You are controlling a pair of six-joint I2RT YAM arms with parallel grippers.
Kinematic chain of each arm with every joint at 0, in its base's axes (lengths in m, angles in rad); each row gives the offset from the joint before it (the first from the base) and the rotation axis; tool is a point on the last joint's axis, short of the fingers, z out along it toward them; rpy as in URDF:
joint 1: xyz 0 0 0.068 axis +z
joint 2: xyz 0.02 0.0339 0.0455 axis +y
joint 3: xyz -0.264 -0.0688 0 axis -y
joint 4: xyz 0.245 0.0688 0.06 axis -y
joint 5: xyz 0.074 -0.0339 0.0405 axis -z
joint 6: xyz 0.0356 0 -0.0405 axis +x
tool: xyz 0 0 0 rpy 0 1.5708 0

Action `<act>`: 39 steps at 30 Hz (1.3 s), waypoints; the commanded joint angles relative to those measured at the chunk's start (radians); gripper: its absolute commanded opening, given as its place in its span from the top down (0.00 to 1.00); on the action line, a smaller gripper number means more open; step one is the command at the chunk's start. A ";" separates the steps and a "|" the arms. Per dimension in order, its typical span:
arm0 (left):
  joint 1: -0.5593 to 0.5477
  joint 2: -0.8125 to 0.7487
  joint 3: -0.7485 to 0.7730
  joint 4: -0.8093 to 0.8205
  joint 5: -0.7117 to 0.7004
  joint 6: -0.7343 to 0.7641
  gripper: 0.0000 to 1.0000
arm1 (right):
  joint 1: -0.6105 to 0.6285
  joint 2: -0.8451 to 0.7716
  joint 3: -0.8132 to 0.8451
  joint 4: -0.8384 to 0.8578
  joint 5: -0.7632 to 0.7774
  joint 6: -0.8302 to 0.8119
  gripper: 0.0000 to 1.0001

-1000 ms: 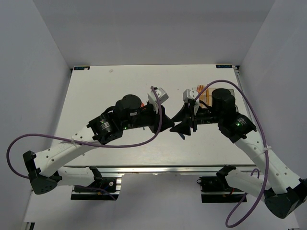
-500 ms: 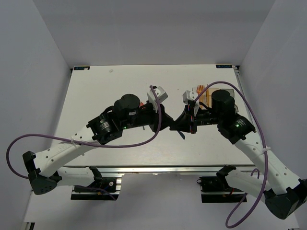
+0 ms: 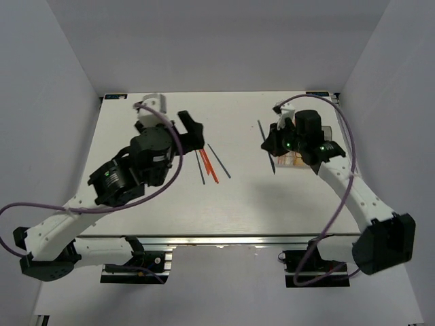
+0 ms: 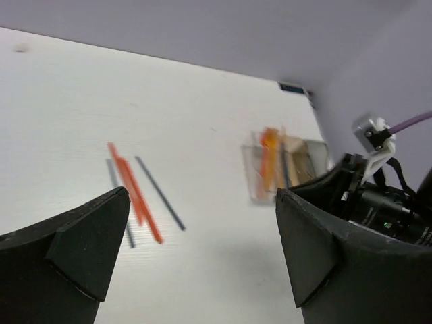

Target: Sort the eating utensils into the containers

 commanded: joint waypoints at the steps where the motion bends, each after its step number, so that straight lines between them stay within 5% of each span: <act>1: -0.003 -0.091 -0.010 -0.172 -0.297 -0.062 0.02 | -0.128 0.111 0.125 -0.057 0.345 0.074 1.00; 9: -0.003 -0.250 -0.336 -0.208 -0.219 0.042 0.02 | -0.302 0.407 0.381 0.004 0.646 -0.005 1.00; 15: -0.003 -0.333 -0.514 -0.157 -0.201 0.070 0.02 | -0.374 0.555 0.441 0.073 0.565 -0.017 1.00; 25: -0.003 -0.480 -0.627 -0.046 -0.136 0.096 0.02 | -0.397 0.579 0.271 0.342 0.444 -0.049 1.00; 39: -0.003 -0.465 -0.631 -0.053 -0.130 0.091 0.02 | -0.394 0.618 0.224 0.316 0.435 -0.035 1.00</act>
